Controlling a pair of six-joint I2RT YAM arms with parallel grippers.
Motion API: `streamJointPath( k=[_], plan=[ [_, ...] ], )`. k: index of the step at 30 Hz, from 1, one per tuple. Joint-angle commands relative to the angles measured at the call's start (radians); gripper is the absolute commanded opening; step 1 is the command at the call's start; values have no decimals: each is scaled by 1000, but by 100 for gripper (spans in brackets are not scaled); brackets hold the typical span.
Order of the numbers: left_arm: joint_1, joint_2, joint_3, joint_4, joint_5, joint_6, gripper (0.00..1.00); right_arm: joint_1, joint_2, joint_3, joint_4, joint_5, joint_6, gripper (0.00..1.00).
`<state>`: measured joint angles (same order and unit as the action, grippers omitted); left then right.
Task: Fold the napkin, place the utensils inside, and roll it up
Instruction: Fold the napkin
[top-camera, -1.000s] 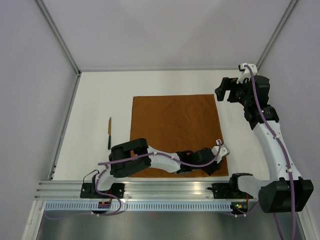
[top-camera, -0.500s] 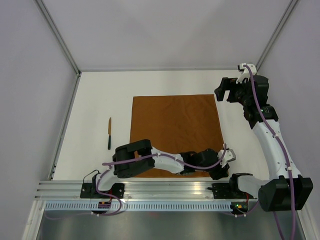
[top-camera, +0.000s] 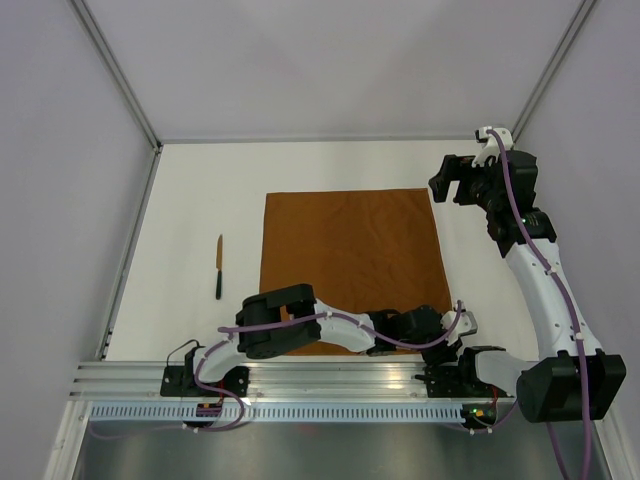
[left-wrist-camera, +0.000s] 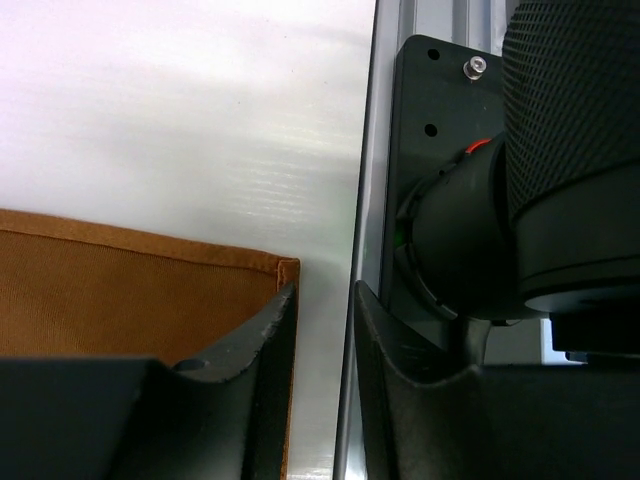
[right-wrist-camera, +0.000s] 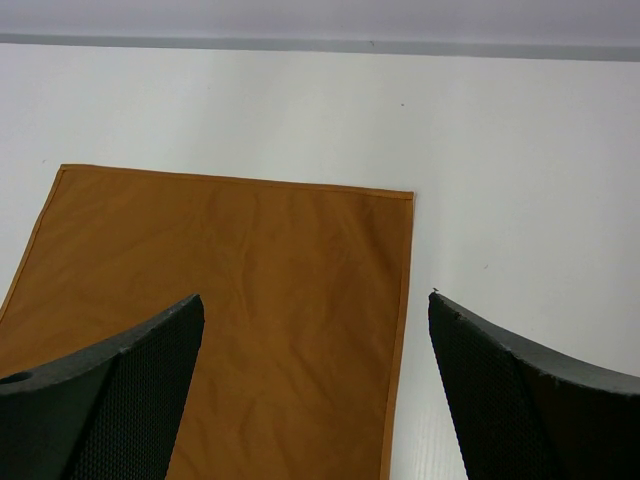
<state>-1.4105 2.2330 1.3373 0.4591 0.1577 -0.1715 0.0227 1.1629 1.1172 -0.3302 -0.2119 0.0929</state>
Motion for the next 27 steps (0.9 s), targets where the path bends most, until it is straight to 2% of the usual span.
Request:
streamJointPath(
  k=[1, 5, 11, 27],
  plan=[
    [-11, 33, 40, 13, -27, 64, 34, 2, 9, 7, -6, 11, 8, 98],
    [-10, 48, 37, 6, -53, 64, 23, 2, 7, 4, -7, 9, 8, 98],
    [-12, 65, 13, 13, -76, 59, 14, 2, -2, 3, -7, 8, 8, 98],
    [-15, 65, -115, 43, -199, 161, 19, 2, -17, -8, 2, 20, 2, 98]
  ],
)
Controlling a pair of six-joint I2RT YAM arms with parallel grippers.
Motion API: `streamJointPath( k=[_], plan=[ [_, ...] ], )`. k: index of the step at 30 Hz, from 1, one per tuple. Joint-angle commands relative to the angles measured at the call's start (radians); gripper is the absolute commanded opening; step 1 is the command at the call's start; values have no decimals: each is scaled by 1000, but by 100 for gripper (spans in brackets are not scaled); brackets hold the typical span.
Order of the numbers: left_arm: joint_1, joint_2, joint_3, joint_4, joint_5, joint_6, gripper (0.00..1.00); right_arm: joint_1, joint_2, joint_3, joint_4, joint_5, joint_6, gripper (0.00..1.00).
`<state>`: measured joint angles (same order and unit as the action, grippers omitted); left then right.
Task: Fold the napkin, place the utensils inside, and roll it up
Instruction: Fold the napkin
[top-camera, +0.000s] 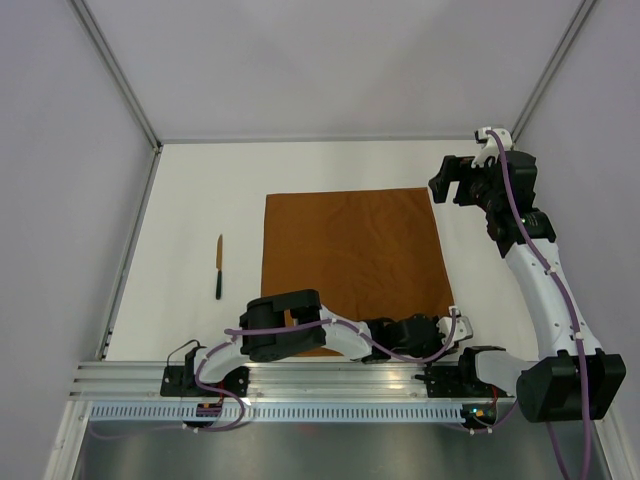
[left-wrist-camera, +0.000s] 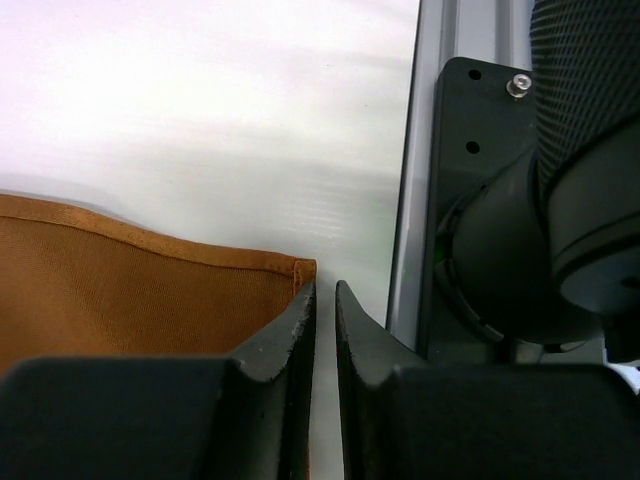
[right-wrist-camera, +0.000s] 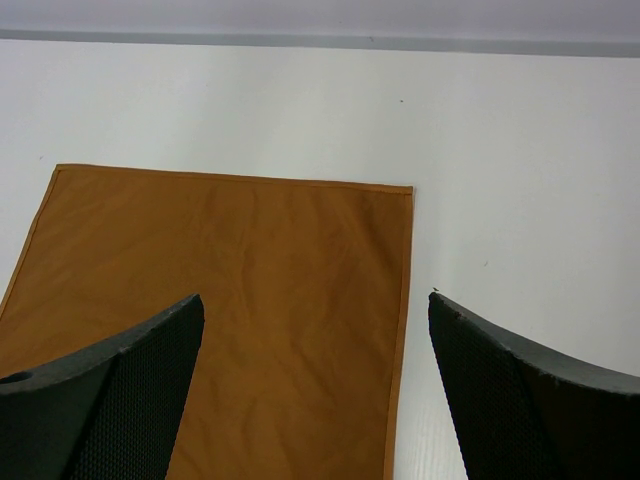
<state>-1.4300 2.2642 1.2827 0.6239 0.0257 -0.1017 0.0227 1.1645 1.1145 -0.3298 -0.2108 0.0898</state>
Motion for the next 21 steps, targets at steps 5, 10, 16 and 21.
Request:
streamJointPath(
  k=[5, 10, 16, 21],
  plan=[
    [6, 35, -68, -138, -78, 135, 18, 0, -12, 2, 0, 21, 4, 98],
    [6, 37, -71, -150, -99, 163, 15, 2, -17, -1, -2, 21, 1, 98],
    [6, 34, -82, -158, -124, 192, 7, 2, -28, -5, 0, 22, 2, 98],
    [8, 15, -100, -145, -125, 198, 2, 2, -29, -7, 0, 27, 2, 98]
  ],
)
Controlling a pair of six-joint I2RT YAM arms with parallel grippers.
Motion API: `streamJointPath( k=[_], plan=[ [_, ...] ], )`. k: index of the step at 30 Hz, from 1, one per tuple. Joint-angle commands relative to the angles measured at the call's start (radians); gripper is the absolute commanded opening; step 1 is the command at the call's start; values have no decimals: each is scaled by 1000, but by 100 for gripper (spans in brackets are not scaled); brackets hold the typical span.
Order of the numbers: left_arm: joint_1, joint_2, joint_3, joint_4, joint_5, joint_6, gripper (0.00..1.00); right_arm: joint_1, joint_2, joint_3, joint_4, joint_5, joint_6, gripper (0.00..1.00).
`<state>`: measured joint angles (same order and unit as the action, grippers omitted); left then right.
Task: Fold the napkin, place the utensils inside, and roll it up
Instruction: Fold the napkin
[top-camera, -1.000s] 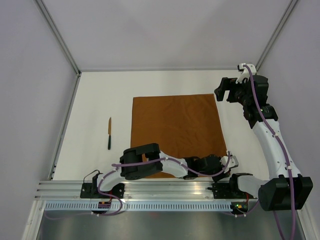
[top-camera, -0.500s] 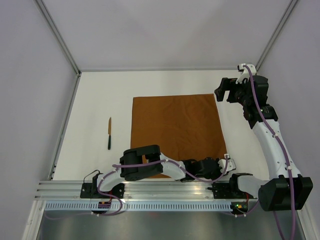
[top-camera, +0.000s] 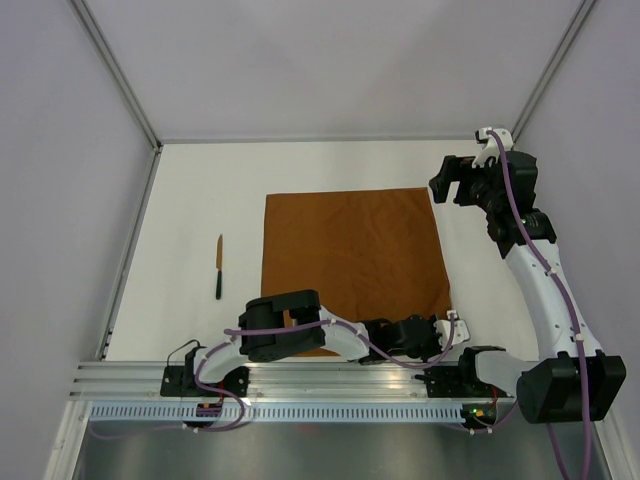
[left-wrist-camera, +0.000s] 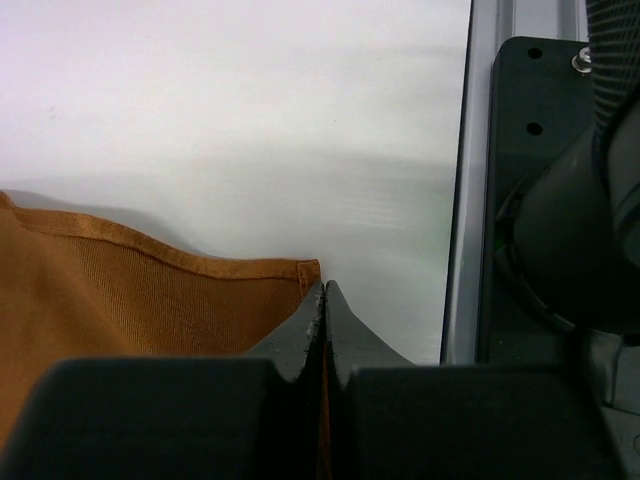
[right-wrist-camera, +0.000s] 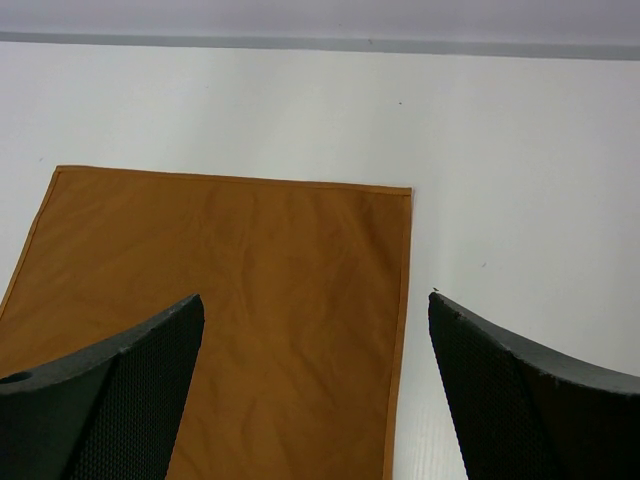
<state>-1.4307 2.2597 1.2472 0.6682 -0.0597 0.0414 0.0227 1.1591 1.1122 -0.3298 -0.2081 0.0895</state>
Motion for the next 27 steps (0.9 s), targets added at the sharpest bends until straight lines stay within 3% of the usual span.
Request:
streamJointPath(
  k=[1, 11, 27],
  plan=[
    [10, 14, -66, -188, -40, 57, 2, 2, -25, -5, 0, 24, 1, 98],
    [81, -112, -138, -133, 0, 5, 2, 2, -27, -3, -2, 29, -2, 98],
    [213, -181, -215, -68, 15, -113, 2, 2, -6, -2, -8, 21, -8, 98]
  ],
)
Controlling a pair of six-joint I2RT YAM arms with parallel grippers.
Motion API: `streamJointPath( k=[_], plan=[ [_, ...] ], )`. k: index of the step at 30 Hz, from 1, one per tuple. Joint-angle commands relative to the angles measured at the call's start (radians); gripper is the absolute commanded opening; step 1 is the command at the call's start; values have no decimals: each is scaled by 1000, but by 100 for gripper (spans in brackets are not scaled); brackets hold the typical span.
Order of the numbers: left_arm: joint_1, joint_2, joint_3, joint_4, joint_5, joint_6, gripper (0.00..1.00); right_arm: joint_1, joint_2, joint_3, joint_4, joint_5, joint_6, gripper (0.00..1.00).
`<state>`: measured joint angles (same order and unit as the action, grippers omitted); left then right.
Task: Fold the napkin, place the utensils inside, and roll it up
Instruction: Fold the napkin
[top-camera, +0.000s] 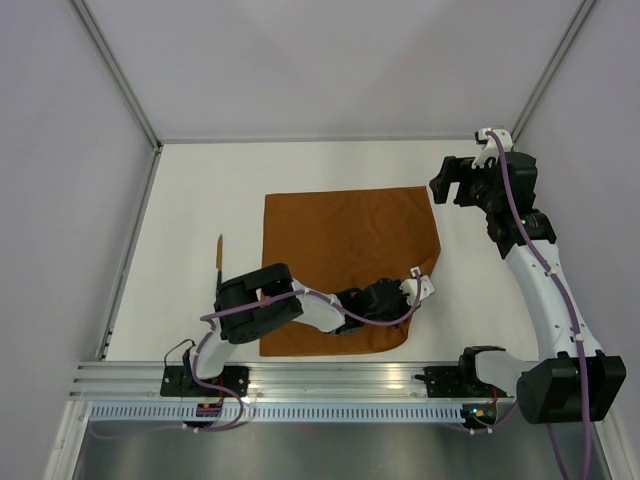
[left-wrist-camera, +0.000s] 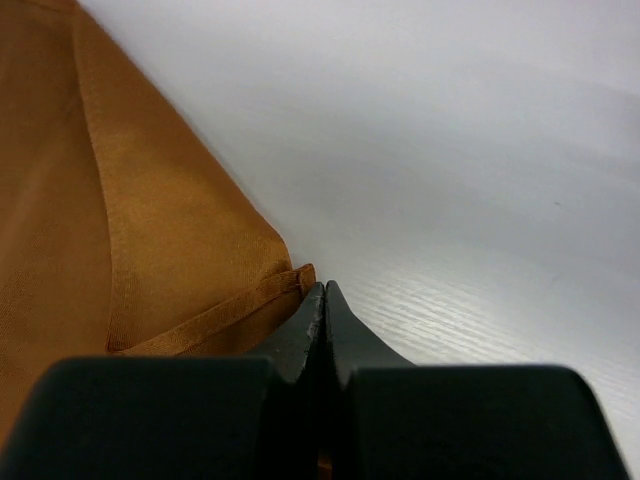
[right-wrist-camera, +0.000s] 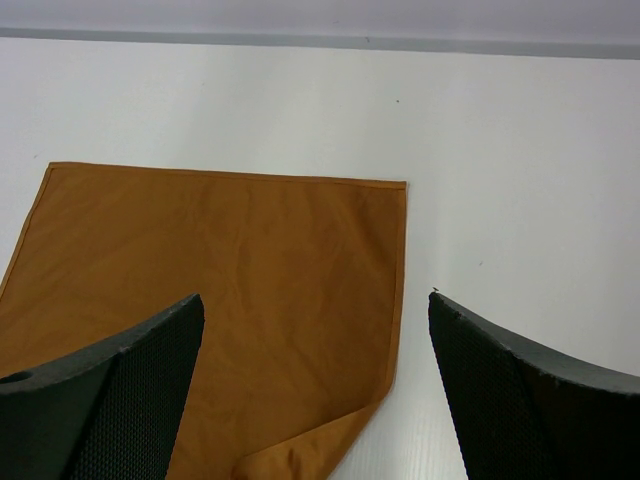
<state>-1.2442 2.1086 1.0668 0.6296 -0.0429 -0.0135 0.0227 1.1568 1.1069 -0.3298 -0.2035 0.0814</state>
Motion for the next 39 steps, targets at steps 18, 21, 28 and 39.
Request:
streamJointPath(
  k=[18, 21, 28, 39],
  plan=[
    [75, -274, -222, 56, -84, -160, 19, 0, 3, -5, -12, -10, -2, 98],
    [80, -272, -212, 27, -100, -177, 21, 2, 1, -7, -14, -13, -5, 98],
    [23, -289, -194, -33, -35, -128, 31, 0, 20, -1, -28, -20, -11, 98],
    [-198, -260, -125, -103, -328, -14, 59, 2, 24, -1, -29, -22, -14, 98]
  ],
)
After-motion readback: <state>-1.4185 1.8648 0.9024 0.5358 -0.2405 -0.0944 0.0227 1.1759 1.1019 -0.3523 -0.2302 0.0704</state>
